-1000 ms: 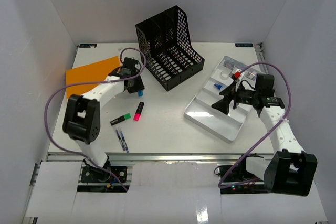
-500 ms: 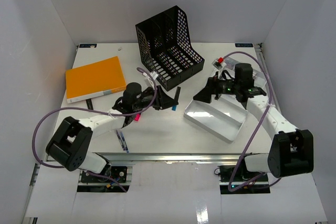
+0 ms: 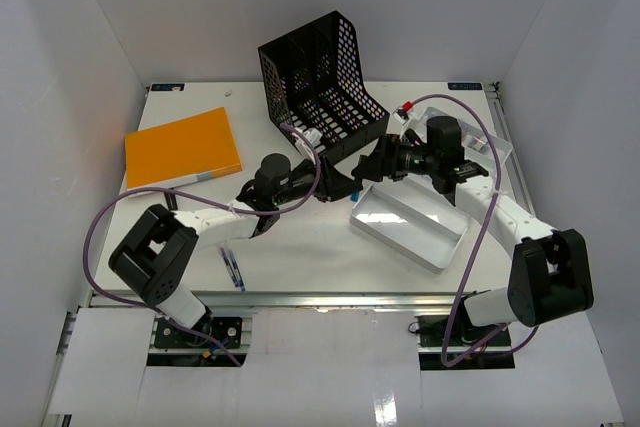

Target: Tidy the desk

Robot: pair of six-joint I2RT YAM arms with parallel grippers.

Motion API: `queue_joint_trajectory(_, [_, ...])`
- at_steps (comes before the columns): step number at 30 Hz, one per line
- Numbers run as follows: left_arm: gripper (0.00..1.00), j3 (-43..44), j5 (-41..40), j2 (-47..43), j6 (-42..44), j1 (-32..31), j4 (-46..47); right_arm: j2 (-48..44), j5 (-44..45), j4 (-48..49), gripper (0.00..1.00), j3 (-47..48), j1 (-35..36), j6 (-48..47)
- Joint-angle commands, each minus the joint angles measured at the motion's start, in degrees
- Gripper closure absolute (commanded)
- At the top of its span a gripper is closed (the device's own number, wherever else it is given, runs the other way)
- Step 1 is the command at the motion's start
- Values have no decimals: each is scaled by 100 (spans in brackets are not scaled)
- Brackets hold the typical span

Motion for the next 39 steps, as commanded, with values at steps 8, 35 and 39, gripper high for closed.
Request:
queue_joint_trajectory(8, [80, 667, -284, 225, 202, -189, -247, 111, 292, 444, 71, 184, 46, 39])
queue_joint_trajectory(35, [2, -3, -3846, -3116, 3023, -41, -5676, 391, 3077, -2162, 91, 454, -643, -5612])
queue_joint_trajectory(39, [2, -257, -4199, -3397, 3051, -30, -5919, 593, 3171, -2202, 87, 469, -643, -5680])
